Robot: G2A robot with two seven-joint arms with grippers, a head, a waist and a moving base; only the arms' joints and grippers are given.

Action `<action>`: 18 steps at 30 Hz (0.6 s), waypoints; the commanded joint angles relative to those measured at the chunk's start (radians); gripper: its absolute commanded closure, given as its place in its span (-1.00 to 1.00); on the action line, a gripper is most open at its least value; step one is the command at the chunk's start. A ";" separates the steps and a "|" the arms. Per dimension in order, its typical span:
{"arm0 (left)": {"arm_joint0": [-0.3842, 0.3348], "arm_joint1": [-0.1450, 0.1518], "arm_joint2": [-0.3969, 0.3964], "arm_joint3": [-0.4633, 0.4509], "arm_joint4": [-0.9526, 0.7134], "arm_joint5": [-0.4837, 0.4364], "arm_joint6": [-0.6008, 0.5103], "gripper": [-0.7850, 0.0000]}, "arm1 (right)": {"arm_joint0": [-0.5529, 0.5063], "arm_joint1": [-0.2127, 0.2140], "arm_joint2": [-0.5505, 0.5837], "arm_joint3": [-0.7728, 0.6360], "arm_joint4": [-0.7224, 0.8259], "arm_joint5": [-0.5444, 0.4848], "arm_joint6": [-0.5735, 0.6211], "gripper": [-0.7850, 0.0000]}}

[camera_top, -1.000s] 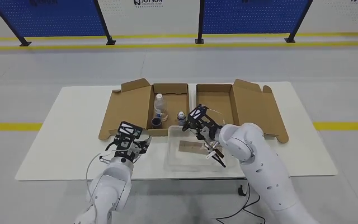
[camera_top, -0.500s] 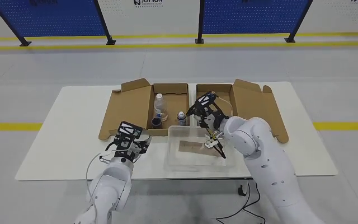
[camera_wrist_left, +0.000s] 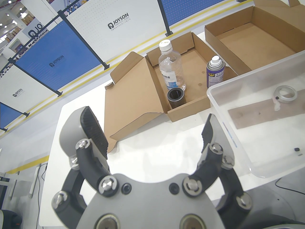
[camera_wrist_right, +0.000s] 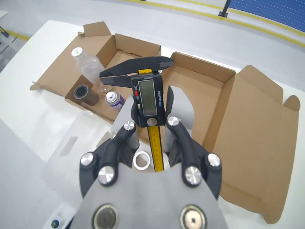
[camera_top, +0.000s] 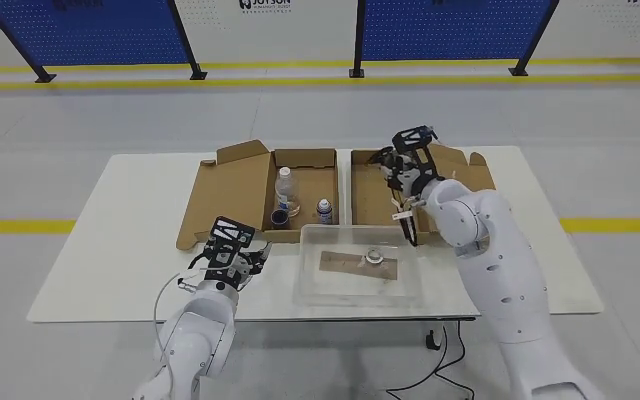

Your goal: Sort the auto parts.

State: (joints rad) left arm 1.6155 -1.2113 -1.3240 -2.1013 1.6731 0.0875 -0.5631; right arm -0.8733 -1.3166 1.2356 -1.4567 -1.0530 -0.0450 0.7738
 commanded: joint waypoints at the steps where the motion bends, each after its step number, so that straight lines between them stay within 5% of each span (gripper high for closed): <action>1: 0.000 0.000 0.000 0.000 0.000 0.000 0.000 -1.00 | 0.017 -0.001 0.012 0.031 0.007 0.025 -0.023 1.00; 18: 0.000 0.000 0.000 0.000 0.000 0.000 0.000 -1.00 | 0.130 -0.007 0.030 0.309 0.019 0.066 -0.123 1.00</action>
State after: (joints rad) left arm 1.6155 -1.2113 -1.3240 -2.1013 1.6731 0.0875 -0.5631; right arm -0.7461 -1.3242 1.2611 -1.1629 -1.0446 0.0270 0.6547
